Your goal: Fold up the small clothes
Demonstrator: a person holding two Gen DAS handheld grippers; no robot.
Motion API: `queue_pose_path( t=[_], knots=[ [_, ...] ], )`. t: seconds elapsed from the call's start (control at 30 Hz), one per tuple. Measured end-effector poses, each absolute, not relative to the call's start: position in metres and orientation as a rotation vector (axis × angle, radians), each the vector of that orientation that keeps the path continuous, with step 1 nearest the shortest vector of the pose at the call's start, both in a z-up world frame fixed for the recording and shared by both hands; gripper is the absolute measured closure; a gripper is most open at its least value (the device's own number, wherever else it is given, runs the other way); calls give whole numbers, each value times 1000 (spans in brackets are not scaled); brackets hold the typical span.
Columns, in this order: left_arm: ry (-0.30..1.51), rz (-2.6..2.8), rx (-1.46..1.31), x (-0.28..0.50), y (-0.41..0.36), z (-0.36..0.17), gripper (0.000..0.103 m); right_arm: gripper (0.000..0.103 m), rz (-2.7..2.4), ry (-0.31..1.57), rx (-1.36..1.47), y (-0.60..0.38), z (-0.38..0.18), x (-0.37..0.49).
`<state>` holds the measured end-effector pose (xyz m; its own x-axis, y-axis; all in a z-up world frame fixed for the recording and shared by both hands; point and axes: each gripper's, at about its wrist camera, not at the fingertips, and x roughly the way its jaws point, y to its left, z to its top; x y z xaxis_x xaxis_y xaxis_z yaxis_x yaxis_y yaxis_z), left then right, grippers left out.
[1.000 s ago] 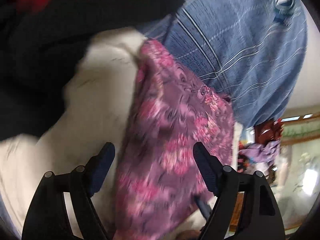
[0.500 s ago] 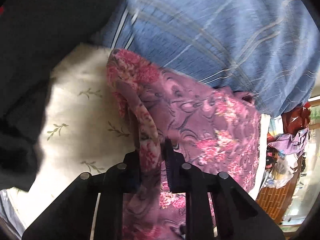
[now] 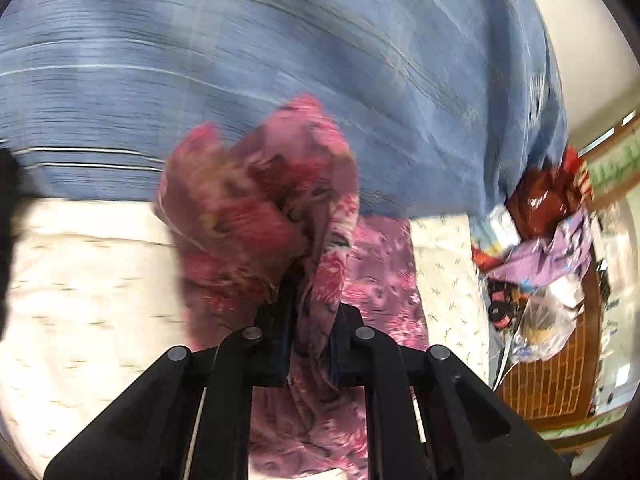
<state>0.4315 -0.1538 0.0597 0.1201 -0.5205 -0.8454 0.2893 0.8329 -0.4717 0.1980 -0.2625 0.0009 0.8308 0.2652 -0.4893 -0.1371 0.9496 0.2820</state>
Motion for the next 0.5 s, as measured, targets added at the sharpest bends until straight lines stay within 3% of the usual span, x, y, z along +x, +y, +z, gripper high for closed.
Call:
queue_pose_path(
  t=[0.17,0.33,0.43,0.5],
  knots=[
    [1420,-574,-107,422,-223,14,92,97,190,636,439,-322,-33,194],
    [1491,-471,-18,420,-251,-25,83,90,189,720,601,-353,-70,192],
    [1506,-490,1,421,-257,-15,68,88,239,739,685,-367,-78,191],
    [1517,-514,-23,423,-256,-1,52,74,271,727,692,-373,-72,186]
  ],
)
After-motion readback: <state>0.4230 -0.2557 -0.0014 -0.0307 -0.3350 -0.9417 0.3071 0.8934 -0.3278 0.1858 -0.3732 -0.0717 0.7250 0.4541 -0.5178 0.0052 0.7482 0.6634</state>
